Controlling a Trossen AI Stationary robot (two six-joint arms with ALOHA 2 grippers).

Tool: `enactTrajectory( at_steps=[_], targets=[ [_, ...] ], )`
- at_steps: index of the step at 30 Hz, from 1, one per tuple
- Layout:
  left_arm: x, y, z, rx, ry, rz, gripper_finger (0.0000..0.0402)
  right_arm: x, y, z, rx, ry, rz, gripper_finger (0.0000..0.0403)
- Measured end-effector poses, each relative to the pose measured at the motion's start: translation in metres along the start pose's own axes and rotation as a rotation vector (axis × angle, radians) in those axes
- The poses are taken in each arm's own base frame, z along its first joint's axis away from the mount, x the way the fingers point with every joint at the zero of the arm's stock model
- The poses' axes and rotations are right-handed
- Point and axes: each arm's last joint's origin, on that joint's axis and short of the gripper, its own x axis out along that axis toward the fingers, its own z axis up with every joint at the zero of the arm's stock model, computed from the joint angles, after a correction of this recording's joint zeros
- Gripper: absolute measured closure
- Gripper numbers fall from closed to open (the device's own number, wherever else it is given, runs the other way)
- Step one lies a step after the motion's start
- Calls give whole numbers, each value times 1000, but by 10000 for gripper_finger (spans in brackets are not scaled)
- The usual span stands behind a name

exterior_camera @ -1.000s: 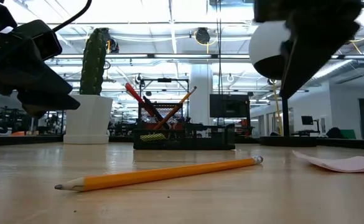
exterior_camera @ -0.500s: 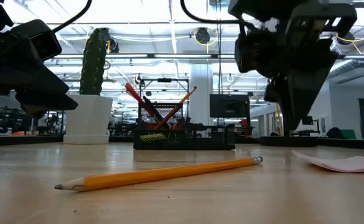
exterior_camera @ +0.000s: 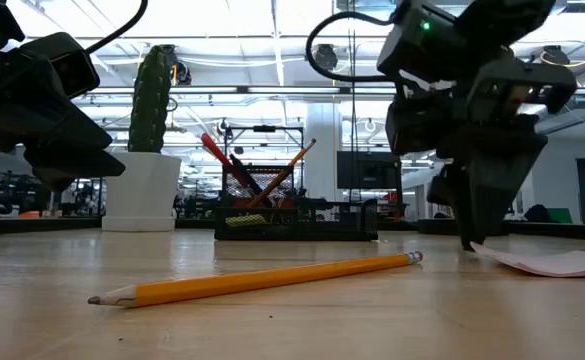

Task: Pick and place office supplies into organizer
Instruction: Put the pink sticky notes into the right of the desk organizer

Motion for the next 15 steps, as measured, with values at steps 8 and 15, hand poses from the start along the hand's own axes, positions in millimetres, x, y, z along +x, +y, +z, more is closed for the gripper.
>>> enactTrajectory(
  at_steps=[8,15],
  targets=[
    [0,0,0,0,-6,3,213,10,-1,-7,8,-55,94,245],
    [0,0,0,-1,-7,3,213,13,6,-12,-22,-36,94,255]
  ],
)
